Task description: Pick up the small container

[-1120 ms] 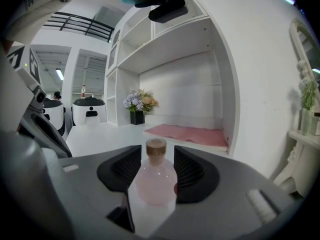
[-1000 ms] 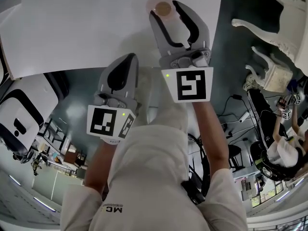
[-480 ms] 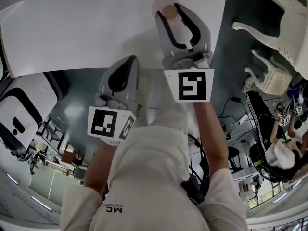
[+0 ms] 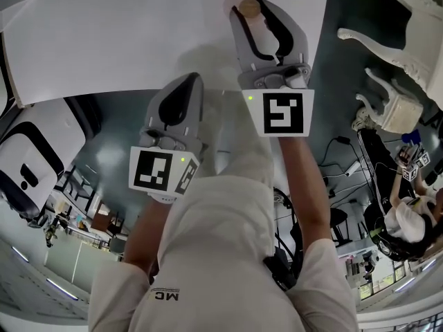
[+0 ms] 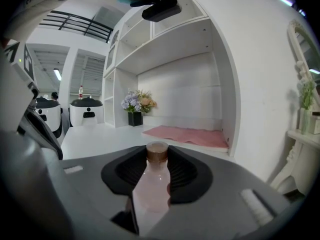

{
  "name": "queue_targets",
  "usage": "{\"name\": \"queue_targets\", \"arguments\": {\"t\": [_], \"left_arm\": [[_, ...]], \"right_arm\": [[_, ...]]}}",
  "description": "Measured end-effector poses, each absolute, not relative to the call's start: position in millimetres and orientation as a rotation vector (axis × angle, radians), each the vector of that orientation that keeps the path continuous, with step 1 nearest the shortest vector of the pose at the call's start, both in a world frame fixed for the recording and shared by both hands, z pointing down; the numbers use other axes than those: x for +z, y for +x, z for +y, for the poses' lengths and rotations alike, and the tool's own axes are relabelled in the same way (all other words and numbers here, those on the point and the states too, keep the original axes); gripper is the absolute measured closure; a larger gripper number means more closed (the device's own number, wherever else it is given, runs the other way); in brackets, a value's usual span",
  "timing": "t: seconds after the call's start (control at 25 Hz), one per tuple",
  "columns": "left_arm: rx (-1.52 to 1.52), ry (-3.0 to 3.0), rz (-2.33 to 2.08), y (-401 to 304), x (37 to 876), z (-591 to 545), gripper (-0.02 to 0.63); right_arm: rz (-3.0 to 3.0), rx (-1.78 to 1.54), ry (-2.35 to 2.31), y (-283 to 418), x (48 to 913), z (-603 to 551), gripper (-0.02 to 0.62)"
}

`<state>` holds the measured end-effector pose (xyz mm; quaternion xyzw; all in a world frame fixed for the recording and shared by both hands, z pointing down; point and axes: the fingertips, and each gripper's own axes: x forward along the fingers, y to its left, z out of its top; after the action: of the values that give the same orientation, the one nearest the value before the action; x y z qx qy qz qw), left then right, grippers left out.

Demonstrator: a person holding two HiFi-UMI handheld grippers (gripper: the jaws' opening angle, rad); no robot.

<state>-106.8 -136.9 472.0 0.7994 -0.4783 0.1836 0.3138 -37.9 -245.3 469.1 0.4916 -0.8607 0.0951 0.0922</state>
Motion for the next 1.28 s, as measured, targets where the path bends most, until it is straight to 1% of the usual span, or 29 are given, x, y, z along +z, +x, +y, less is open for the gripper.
{"name": "queue_targets", "arguments": {"t": [0.28, 0.72, 1.28], "left_arm": [[0.482, 2.115, -1.256, -107.1, 471.9, -134.9, 0.605], [0.468, 2.159, -1.26, -99.0, 447.8, -126.4, 0.606], [0.453, 2.265, -1.215, -57.7, 386.0, -98.6, 0.605]], "right_arm": [[-2.565, 0.268, 1.464, -35.1, 466.6, -238.4, 0.468], [-2.576, 0.296, 1.471, -17.0, 434.7, -216.5, 0.468], [-2.571, 0.309, 1.473, 45.3, 355.1, -151.5, 0.468]]}}
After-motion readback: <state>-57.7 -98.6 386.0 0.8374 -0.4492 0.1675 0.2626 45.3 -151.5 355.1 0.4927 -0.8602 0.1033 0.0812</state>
